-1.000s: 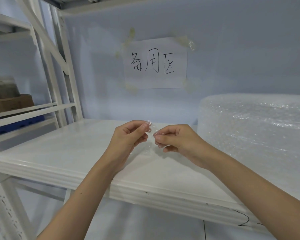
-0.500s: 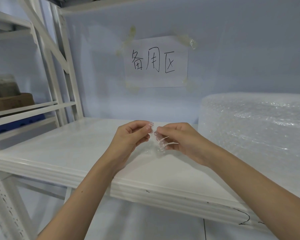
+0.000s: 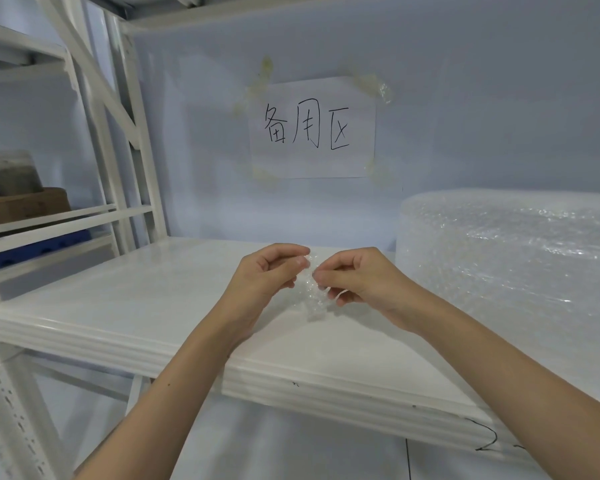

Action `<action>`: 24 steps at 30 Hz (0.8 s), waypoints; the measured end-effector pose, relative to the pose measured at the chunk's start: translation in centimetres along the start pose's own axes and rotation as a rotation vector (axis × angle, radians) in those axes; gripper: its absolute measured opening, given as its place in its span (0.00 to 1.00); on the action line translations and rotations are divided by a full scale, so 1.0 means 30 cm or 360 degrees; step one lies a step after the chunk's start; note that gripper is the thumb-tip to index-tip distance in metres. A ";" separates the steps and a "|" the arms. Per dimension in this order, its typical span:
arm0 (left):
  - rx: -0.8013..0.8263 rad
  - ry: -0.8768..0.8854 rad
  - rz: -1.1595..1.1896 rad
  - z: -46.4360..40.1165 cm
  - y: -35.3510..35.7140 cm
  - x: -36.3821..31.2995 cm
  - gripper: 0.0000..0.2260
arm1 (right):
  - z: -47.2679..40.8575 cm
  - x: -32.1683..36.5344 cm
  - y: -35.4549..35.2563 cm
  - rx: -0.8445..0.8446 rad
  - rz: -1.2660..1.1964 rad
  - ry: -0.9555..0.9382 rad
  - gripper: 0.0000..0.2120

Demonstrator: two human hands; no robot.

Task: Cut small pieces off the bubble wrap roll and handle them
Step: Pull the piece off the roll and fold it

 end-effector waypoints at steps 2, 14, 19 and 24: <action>-0.0120 0.0056 -0.0017 -0.007 -0.027 -0.009 0.08 | -0.003 -0.021 -0.014 -0.0056 -0.0017 0.0093 0.04; -0.0466 0.0153 0.0210 -0.017 -0.096 -0.019 0.13 | -0.104 -0.138 -0.021 -0.0040 0.0080 0.0746 0.05; -0.0448 0.0167 0.0204 -0.010 -0.086 -0.029 0.16 | -0.140 -0.153 0.013 0.0039 0.0183 0.0823 0.04; -0.0476 0.0185 0.0244 -0.011 -0.090 -0.037 0.17 | -0.153 -0.191 0.017 0.0025 0.0209 0.0843 0.10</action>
Point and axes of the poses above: each hand's wrist, its own z-axis away from the middle knuckle, its own y-axis out of the palm, x = y × z, the point moved 7 cm from there along -z, towards the middle knuckle, and after that the axes turned 10 degrees about z, right-handed, at the moved point
